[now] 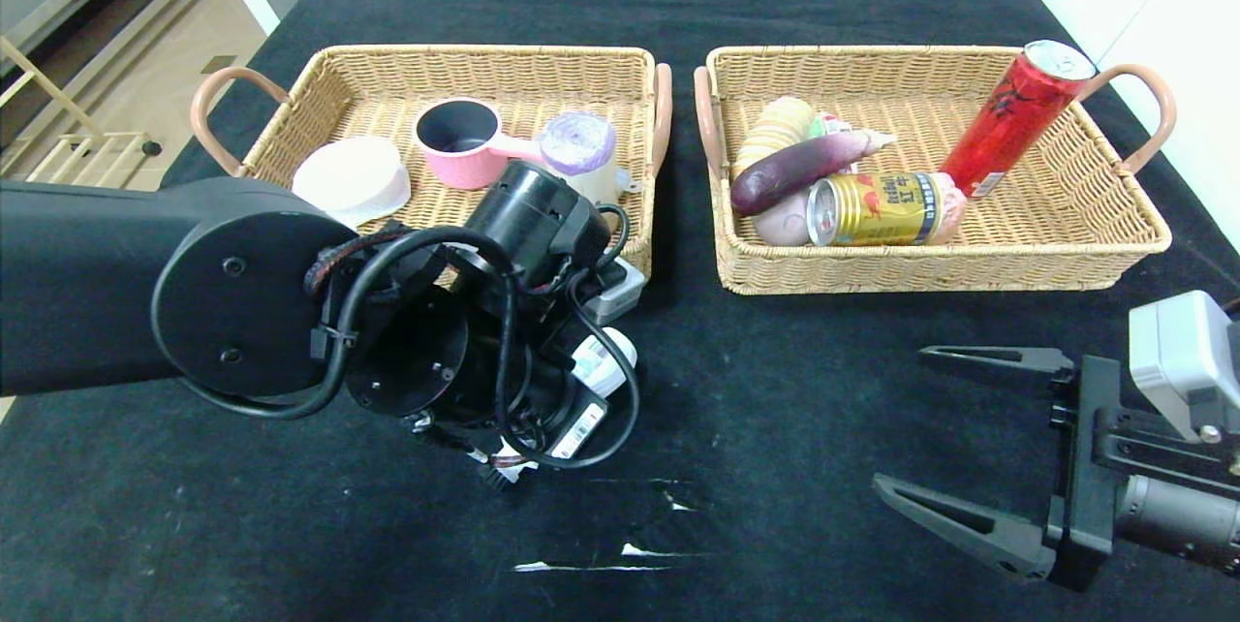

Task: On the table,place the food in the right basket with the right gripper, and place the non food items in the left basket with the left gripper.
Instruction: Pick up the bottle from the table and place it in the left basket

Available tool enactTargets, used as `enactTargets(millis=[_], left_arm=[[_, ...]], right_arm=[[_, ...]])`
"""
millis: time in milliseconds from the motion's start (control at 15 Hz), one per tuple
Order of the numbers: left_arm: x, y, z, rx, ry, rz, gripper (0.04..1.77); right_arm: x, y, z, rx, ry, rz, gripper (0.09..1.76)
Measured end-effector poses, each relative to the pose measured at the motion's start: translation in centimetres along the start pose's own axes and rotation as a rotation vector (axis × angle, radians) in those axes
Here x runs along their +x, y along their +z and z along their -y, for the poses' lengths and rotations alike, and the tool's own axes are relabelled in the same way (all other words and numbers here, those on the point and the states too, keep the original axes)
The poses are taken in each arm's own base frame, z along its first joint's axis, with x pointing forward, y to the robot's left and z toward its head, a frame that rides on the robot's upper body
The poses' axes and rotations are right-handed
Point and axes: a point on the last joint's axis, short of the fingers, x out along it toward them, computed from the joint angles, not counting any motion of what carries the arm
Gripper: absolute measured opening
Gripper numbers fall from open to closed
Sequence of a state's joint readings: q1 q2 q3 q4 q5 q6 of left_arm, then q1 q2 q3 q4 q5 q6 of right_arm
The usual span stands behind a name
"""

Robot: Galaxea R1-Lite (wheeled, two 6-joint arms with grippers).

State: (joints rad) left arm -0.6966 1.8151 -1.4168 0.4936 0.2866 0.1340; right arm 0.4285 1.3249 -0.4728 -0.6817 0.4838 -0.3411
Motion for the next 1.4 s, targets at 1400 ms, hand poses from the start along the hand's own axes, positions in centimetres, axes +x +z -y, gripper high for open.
enactTargets(millis=[1400], left_arm=[[-8.5,-1.0,-4.7,-0.244,0.096,0.26,0.63]], right_arm=[[-0.2,-0.1,-0.7,-0.004,0.024,0.003,1.71]])
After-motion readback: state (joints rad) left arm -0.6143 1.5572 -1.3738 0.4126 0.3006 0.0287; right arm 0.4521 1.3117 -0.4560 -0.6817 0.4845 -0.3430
